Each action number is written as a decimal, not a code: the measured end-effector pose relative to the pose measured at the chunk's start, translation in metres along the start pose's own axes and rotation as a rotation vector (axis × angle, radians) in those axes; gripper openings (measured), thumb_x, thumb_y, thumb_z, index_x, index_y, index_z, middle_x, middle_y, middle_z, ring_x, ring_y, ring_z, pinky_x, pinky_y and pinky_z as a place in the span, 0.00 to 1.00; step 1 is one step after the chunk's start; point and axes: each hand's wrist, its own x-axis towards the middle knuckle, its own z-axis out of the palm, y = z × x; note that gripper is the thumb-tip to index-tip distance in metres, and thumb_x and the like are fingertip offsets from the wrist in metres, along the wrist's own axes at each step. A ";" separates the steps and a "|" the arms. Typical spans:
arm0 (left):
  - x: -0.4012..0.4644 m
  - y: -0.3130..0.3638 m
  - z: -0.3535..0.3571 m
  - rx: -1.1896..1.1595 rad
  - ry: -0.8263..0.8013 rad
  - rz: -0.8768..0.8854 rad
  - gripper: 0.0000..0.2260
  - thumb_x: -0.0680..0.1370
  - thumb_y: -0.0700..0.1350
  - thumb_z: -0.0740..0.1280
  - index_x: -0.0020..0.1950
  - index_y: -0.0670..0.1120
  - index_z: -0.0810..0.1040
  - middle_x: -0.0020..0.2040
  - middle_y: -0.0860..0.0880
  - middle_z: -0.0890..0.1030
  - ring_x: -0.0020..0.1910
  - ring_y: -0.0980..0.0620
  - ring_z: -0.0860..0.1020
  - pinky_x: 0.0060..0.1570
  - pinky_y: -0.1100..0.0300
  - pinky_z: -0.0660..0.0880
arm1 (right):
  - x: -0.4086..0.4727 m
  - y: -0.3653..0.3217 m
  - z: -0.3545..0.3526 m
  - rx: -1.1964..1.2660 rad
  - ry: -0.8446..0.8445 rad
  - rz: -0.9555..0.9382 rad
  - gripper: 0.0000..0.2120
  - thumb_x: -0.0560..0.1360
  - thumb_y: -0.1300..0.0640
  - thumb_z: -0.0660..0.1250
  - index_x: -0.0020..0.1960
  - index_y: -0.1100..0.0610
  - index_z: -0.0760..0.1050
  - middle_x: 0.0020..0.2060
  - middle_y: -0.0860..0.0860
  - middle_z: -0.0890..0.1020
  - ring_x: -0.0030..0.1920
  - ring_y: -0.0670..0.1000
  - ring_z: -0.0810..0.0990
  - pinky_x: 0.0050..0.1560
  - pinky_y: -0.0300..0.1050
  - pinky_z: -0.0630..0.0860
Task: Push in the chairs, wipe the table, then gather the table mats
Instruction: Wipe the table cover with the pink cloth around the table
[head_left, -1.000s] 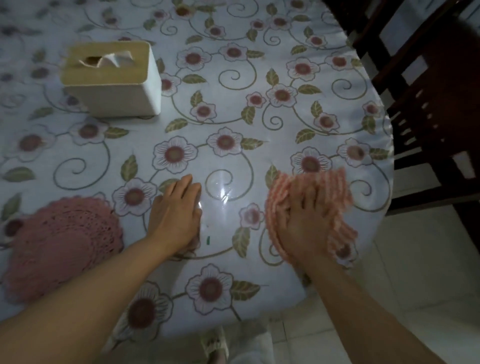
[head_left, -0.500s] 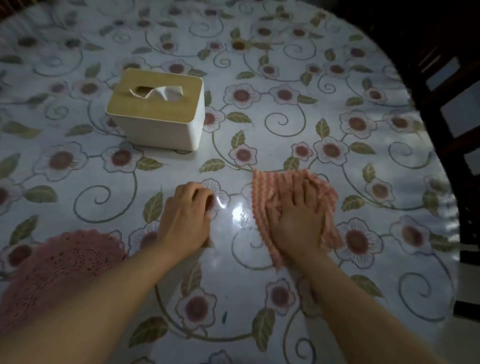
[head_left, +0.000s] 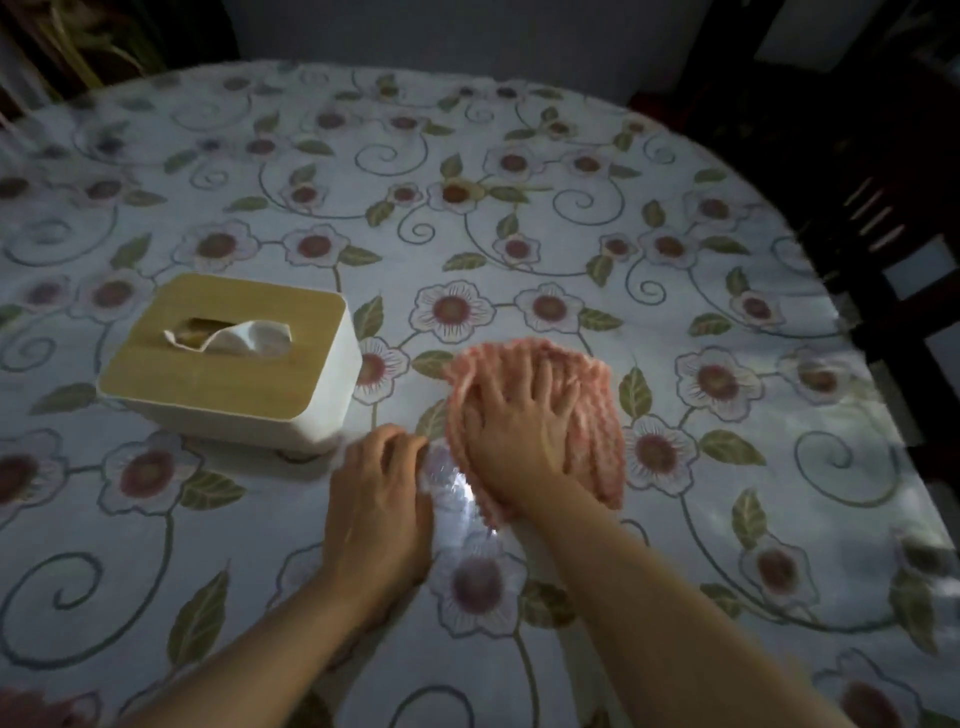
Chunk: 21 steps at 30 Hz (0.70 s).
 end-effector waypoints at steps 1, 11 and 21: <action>0.006 0.006 0.003 0.000 0.012 -0.029 0.15 0.71 0.43 0.64 0.57 0.43 0.75 0.57 0.41 0.75 0.54 0.40 0.74 0.51 0.46 0.74 | -0.001 0.005 -0.001 -0.007 -0.010 -0.144 0.27 0.78 0.41 0.45 0.77 0.44 0.51 0.77 0.53 0.49 0.77 0.58 0.44 0.72 0.64 0.36; 0.051 0.053 0.024 0.049 0.033 -0.081 0.20 0.63 0.35 0.72 0.53 0.41 0.76 0.56 0.38 0.74 0.53 0.35 0.72 0.46 0.41 0.73 | 0.012 0.217 -0.061 -0.077 0.109 0.424 0.29 0.77 0.37 0.46 0.76 0.41 0.44 0.78 0.48 0.47 0.77 0.52 0.42 0.74 0.55 0.34; 0.065 0.069 0.028 0.063 -0.008 -0.088 0.20 0.65 0.36 0.71 0.56 0.41 0.76 0.61 0.39 0.73 0.59 0.37 0.71 0.51 0.42 0.72 | 0.033 0.122 -0.043 -0.115 -0.069 -0.025 0.29 0.79 0.45 0.40 0.77 0.51 0.36 0.77 0.53 0.41 0.75 0.59 0.35 0.72 0.64 0.36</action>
